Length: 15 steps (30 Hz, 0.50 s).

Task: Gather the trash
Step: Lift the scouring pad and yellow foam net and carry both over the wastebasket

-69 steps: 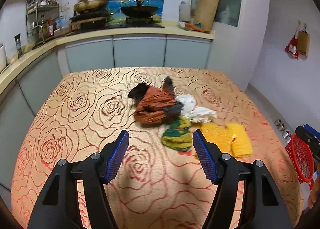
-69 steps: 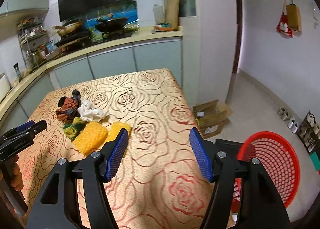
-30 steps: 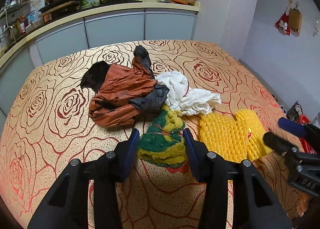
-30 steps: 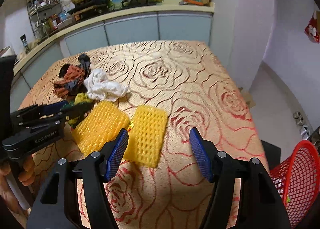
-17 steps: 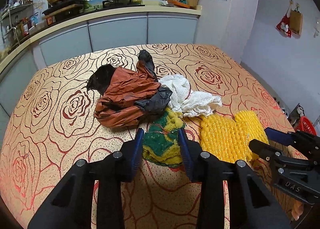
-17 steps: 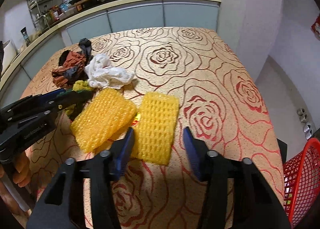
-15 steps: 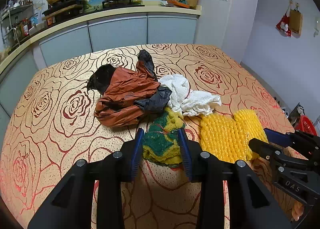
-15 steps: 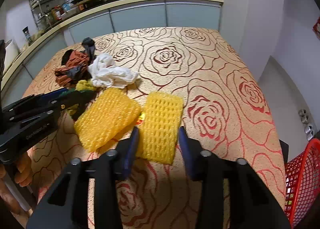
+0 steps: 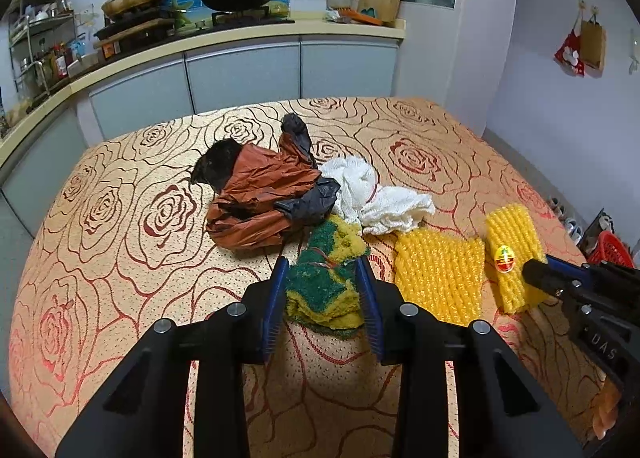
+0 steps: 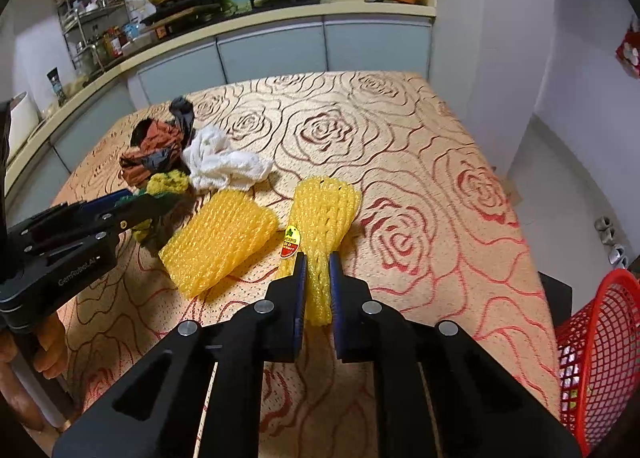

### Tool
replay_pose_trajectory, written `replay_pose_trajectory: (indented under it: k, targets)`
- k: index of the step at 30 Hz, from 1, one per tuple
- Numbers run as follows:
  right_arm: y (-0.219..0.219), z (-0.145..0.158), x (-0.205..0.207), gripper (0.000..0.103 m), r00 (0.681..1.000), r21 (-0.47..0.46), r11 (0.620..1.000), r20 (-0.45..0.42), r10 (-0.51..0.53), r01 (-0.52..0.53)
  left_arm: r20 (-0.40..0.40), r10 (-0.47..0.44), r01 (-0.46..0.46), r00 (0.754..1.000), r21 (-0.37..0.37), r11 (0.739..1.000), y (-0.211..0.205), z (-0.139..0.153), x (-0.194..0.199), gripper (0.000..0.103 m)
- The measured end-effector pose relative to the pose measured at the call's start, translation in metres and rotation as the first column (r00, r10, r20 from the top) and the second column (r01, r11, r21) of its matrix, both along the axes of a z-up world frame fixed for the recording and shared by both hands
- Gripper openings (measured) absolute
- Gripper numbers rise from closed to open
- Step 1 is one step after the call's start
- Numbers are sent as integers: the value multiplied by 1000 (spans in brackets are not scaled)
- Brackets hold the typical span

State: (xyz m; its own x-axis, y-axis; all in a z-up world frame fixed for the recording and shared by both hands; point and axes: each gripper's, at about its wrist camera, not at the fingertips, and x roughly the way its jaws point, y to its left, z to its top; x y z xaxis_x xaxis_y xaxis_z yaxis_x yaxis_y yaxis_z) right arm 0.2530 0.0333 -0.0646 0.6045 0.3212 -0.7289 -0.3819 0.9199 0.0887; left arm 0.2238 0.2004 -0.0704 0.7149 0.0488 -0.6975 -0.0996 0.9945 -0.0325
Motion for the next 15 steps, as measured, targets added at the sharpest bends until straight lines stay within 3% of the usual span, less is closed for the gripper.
replay_pose_trajectory:
  k: [6,15]
  targets:
    - [-12,21,-8,11,998,26,999,55,-27,25,36,18,-18,999,7,1000,-3,13,-12,32]
    - [-12,61,-32,11,985,56,998,173,-15,6,133,39,-50,990,82,995,-15,52,-35,32]
